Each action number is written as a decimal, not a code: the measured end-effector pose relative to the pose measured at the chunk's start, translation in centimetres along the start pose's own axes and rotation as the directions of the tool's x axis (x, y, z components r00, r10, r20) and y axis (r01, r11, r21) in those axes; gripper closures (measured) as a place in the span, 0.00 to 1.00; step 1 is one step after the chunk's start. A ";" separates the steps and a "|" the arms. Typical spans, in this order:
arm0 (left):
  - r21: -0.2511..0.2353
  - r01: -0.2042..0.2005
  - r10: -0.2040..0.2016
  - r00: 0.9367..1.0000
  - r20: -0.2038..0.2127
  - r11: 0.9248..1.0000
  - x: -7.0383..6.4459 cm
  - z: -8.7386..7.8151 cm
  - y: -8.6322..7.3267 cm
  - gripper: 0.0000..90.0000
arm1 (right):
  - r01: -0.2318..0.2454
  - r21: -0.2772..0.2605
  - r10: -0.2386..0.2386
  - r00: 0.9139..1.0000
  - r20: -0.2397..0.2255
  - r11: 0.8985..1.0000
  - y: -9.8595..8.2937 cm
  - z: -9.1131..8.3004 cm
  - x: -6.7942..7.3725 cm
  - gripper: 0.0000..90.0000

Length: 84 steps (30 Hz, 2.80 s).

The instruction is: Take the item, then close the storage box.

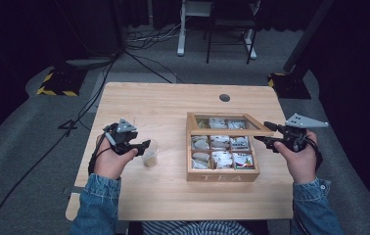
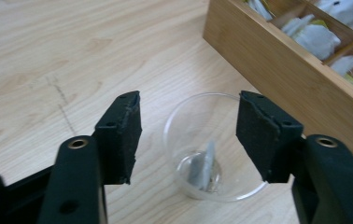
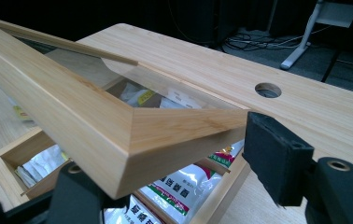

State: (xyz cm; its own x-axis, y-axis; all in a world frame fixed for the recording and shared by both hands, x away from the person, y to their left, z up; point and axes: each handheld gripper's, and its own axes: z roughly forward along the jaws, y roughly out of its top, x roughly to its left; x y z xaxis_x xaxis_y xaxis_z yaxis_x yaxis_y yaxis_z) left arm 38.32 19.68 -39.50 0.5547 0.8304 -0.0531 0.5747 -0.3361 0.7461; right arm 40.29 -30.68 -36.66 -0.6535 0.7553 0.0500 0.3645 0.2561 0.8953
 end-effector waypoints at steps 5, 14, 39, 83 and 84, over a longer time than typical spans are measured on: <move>-0.046 0.021 -0.023 0.999 -0.038 0.999 1.1 -0.7 -0.3 0.39 | 0.002 0.005 -0.002 1.000 0.001 1.000 0.0 0.0 0.0 0.41; -0.056 0.045 -0.050 0.994 -0.095 0.997 3.3 -0.6 -1.5 0.36 | 0.003 0.012 -0.003 1.000 0.004 1.000 0.0 -0.1 0.0 0.41; 0.093 0.114 -0.099 0.983 -0.155 0.989 6.9 4.6 -6.3 0.36 | -0.004 0.081 0.001 0.999 0.034 0.997 -0.2 -1.1 0.6 0.39; 0.114 0.097 -0.081 0.987 -0.137 0.989 7.2 6.3 -7.5 0.34 | 0.030 0.252 -0.025 0.999 -0.026 0.967 -3.6 -0.8 2.7 0.42; 0.113 0.097 -0.081 0.987 -0.138 0.989 7.2 6.3 -7.5 0.34 | 0.029 0.252 -0.023 0.999 -0.027 0.967 -3.7 -0.9 2.8 0.42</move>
State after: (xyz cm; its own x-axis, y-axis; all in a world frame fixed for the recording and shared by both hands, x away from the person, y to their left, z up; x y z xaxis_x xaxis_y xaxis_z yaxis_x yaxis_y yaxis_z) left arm 41.76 25.35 -49.66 0.4180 0.9082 -0.0218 0.6902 -0.3019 0.6576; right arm 36.56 -30.07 -39.41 -0.6791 0.7329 0.0415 0.5007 0.4212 0.7562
